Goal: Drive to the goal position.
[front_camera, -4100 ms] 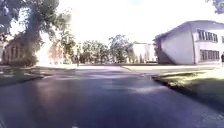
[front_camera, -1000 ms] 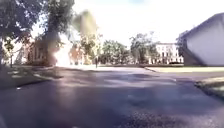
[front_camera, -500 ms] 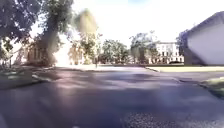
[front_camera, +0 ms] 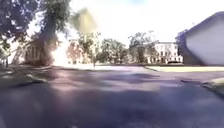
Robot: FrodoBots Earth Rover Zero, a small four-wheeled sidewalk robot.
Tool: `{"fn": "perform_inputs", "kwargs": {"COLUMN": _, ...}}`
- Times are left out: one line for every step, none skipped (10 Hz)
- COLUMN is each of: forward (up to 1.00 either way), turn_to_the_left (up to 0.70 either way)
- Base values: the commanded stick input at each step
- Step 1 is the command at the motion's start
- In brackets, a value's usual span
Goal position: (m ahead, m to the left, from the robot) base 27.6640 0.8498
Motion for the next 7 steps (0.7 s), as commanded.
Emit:
{"fn": "perform_inputs", "kwargs": {"forward": 0.50, "turn_to_the_left": -0.50}}
{"fn": "perform_inputs", "kwargs": {"forward": 0.50, "turn_to_the_left": -0.50}}
{"fn": "perform_inputs", "kwargs": {"forward": 0.50, "turn_to_the_left": -0.50}}
{"fn": "perform_inputs", "kwargs": {"forward": 0.50, "turn_to_the_left": -0.50}}
{"fn": "perform_inputs", "kwargs": {"forward": 0.50, "turn_to_the_left": -0.50}}
{"fn": "perform_inputs", "kwargs": {"forward": 0.50, "turn_to_the_left": -0.50}}
{"fn": "perform_inputs", "kwargs": {"forward": 0.50, "turn_to_the_left": -0.50}}
